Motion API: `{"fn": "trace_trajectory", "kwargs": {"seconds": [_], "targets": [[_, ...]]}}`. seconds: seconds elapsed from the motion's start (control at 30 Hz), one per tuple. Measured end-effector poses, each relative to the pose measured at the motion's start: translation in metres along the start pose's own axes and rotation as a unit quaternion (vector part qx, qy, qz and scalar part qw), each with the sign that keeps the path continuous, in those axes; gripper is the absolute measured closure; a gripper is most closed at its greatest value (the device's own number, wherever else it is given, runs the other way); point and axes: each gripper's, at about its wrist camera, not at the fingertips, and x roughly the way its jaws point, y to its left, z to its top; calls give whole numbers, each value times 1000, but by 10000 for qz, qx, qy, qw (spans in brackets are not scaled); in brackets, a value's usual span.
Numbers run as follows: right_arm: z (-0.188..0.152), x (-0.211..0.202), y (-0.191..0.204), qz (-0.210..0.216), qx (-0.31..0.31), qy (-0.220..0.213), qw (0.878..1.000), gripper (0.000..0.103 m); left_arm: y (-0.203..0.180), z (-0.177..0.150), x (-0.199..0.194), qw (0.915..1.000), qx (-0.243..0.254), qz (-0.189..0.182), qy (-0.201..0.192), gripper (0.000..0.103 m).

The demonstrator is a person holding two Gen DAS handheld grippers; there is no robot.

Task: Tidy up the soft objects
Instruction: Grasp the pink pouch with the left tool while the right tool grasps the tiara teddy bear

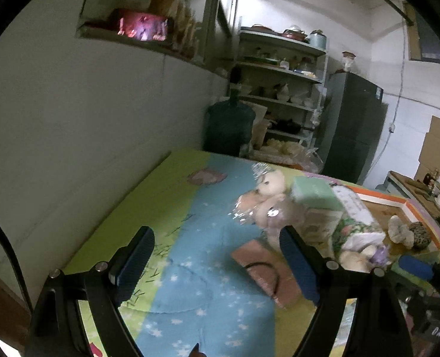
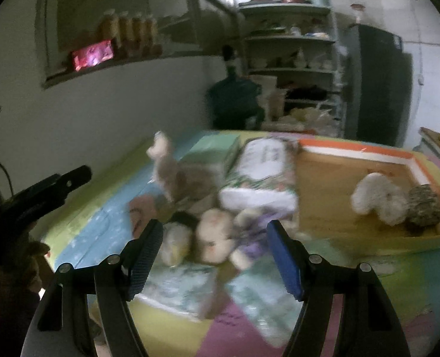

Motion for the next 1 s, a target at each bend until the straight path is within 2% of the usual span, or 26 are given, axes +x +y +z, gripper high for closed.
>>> {"fn": "trace_trajectory", "kwargs": {"seconds": [0.27, 0.57, 0.63, 0.7, 0.83, 0.93, 0.97, 1.0], "targets": [[-8, 22, 18, 341, -2, 204, 9992, 29, 1, -11, 23, 9992, 13, -179, 357, 17], [-8, 27, 14, 293, 33, 180, 9994, 29, -20, -28, 66, 9928, -19, -503, 1089, 17], [-9, 26, 10, 286, 46, 162, 9994, 29, -24, -31, 73, 9905, -52, -547, 1260, 23], [-9, 25, 6, 272, 65, 130, 9995, 29, -29, -34, 82, 9878, -89, -576, 1444, 23], [-8, 25, -1, 277, 106, 84, 9995, 29, -39, -35, 84, 9885, -33, -601, 1387, 23], [-9, 25, -5, 316, 137, 70, 9994, 29, -44, -34, 86, 9871, -10, -790, 1391, 37], [-9, 25, -5, 326, 144, 66, 9993, 29, -46, -33, 86, 9866, 16, -871, 1379, 49], [-10, 26, -6, 345, 156, 61, 9993, 29, -47, -33, 86, 9853, 1, -983, 1398, 56]]}}
